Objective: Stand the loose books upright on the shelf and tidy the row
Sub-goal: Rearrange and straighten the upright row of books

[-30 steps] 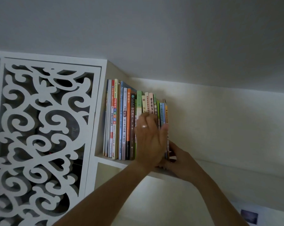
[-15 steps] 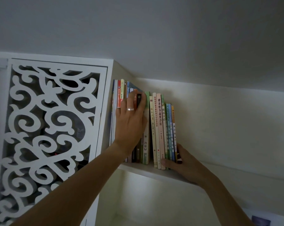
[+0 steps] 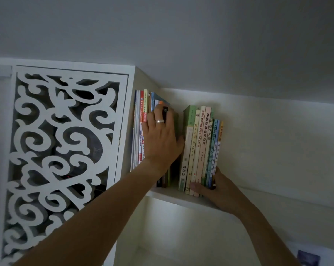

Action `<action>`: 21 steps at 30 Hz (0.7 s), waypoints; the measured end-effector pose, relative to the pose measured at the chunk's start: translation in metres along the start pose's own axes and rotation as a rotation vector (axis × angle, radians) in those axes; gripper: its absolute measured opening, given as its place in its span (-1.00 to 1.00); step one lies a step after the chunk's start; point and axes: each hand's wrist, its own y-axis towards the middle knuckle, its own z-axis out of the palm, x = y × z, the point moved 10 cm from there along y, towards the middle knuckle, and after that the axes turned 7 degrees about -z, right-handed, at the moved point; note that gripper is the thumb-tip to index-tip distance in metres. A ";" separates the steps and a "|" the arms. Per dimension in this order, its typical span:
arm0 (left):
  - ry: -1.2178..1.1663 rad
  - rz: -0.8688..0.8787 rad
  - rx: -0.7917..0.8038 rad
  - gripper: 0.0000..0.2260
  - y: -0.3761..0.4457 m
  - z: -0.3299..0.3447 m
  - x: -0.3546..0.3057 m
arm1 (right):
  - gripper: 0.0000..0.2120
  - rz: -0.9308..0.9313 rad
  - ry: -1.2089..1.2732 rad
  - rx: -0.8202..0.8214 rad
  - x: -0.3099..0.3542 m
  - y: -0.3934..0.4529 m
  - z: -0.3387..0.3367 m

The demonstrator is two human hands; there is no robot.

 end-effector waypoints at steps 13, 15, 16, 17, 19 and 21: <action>-0.589 -0.209 0.005 -0.86 -0.016 -0.051 0.005 | -0.12 -0.110 -0.167 -0.068 0.008 0.005 -0.005; -0.700 -0.121 -0.097 -0.89 -0.015 -0.092 -0.013 | -0.10 -0.090 -0.169 -0.099 0.006 0.004 -0.009; -0.758 -0.076 -0.130 -0.89 -0.017 -0.112 -0.026 | -0.15 -0.074 -0.153 -0.110 0.007 0.003 -0.009; -0.818 -0.038 -0.157 -0.90 -0.018 -0.131 -0.039 | -0.26 -0.046 -0.155 -0.104 0.005 0.002 -0.009; -0.935 0.005 -0.157 -0.91 -0.020 -0.154 -0.062 | -0.67 -0.004 -0.040 -0.145 0.003 0.000 -0.016; -1.025 0.024 -0.128 -0.89 -0.023 -0.160 -0.078 | -0.86 0.057 0.219 -0.283 -0.006 -0.005 -0.033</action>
